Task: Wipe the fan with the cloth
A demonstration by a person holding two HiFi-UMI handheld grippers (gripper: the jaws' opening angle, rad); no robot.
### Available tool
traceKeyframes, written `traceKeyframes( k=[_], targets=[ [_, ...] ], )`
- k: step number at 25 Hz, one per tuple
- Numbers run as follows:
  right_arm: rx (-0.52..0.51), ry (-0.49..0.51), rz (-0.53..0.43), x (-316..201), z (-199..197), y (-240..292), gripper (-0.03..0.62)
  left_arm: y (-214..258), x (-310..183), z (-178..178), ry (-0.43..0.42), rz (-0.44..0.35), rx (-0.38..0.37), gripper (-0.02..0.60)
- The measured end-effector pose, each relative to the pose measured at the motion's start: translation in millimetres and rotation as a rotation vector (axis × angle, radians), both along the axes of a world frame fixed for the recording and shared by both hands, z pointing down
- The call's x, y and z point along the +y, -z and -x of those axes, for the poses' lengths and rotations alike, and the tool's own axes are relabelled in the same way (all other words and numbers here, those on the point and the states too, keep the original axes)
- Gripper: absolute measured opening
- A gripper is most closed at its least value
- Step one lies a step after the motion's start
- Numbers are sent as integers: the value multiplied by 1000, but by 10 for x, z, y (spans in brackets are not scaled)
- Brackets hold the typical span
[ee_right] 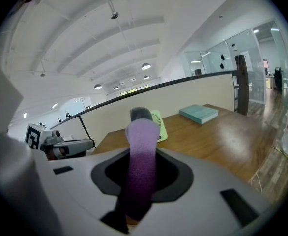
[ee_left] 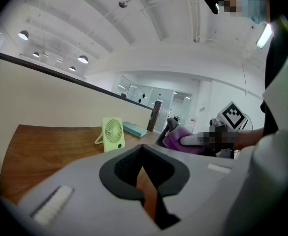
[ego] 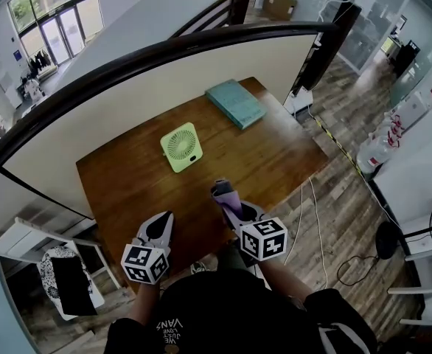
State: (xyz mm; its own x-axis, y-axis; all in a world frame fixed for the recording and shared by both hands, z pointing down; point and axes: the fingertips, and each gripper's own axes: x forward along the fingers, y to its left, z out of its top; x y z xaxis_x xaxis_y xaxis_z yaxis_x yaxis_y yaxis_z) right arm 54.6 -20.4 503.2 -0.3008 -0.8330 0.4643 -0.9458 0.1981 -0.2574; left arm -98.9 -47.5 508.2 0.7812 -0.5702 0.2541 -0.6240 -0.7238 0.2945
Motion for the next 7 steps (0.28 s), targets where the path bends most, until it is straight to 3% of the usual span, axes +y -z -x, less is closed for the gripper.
traceKeyframes(
  k=[7],
  targets=[
    [0, -4, 4, -3, -10, -8, 98, -8, -4, -6, 0, 4, 0, 11]
  ],
)
